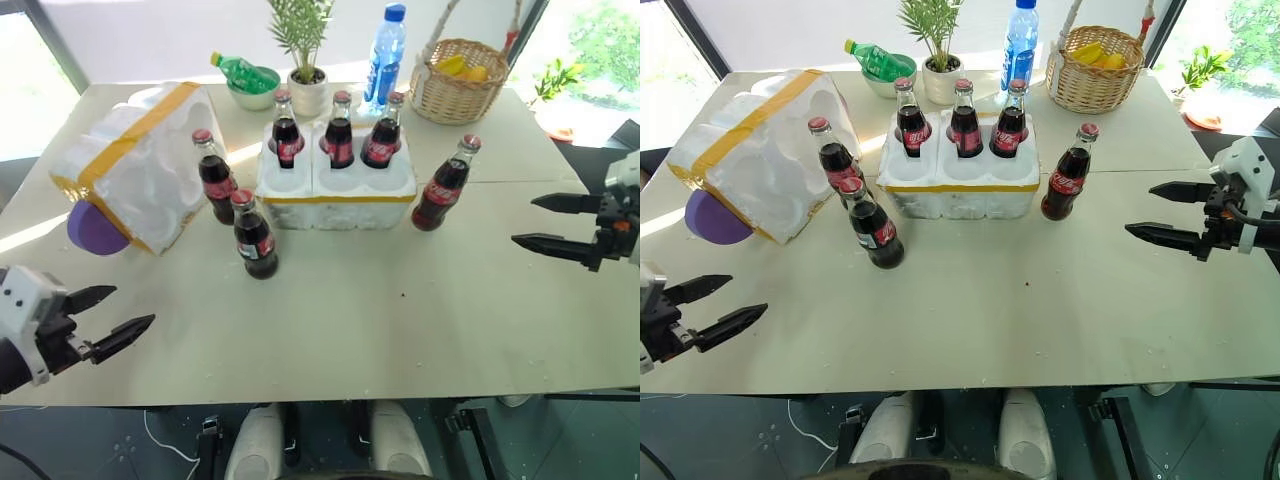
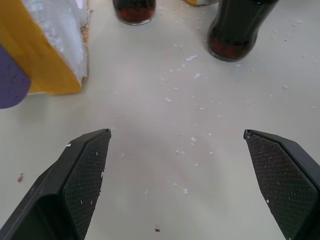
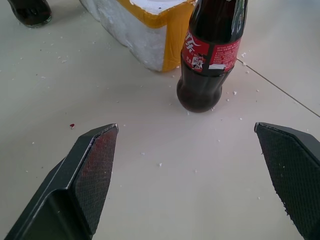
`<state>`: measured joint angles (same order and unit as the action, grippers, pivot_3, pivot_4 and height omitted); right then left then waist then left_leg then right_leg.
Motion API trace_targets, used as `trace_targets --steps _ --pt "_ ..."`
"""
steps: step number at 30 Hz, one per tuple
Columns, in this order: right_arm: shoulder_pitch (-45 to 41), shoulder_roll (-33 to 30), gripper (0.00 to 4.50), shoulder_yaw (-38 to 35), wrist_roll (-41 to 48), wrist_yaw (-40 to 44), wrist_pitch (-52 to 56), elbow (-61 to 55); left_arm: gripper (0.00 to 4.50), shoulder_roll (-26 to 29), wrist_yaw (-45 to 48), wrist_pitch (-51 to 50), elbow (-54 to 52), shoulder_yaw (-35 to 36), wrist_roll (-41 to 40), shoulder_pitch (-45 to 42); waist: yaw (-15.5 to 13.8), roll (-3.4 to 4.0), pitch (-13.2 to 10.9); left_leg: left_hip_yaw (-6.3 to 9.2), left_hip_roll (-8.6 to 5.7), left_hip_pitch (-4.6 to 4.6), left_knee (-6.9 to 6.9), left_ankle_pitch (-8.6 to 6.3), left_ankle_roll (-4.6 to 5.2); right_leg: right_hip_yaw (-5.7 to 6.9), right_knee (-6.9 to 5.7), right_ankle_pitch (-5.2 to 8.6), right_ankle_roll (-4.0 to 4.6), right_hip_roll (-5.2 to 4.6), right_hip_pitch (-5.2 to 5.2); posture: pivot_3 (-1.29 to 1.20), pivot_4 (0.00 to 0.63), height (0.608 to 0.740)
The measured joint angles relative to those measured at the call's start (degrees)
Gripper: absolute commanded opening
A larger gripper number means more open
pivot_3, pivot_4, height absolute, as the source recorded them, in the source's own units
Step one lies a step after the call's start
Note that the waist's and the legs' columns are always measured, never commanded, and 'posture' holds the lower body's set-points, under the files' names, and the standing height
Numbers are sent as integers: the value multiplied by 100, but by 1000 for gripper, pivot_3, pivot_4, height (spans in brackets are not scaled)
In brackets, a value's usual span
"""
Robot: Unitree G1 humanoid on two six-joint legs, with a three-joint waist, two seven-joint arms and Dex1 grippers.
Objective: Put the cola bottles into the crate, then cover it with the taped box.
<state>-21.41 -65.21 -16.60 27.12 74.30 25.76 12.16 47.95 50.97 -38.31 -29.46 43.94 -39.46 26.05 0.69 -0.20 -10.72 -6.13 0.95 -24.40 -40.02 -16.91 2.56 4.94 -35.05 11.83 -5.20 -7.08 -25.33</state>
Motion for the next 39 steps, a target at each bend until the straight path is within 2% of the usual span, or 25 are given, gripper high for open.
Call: trace_targets --steps 18,27,33,39 --pt "-155 179 4500 73 -133 -67 -260 67 4462 -139 -275 -280 -333 92 -260 100 -3 1 1 -1 -2 0 0 2 0 0 -1 0 1 3 2 0 150 740" --pt "-153 200 4500 71 -216 -149 -325 165 4462 -135 -651 -536 -335 -52 -509 -452 -3 2 1 -2 -2 1 -1 17 -23 1 -4 -1 -1 7 5 0 150 740" --pt "161 192 4500 -57 -32 -178 58 -193 4462 -117 -647 -582 -326 -351 -625 -836 -9 2 1 -2 -2 2 -2 19 -25 1 -6 -2 -2 7 8 0 150 740" --pt "239 -58 4500 -476 905 35 1164 -1383 4462 288 -252 -475 -83 -977 -619 -1652 -19 6 1 2 0 3 -1 16 -20 2 -11 -2 -2 10 6 0 150 740"
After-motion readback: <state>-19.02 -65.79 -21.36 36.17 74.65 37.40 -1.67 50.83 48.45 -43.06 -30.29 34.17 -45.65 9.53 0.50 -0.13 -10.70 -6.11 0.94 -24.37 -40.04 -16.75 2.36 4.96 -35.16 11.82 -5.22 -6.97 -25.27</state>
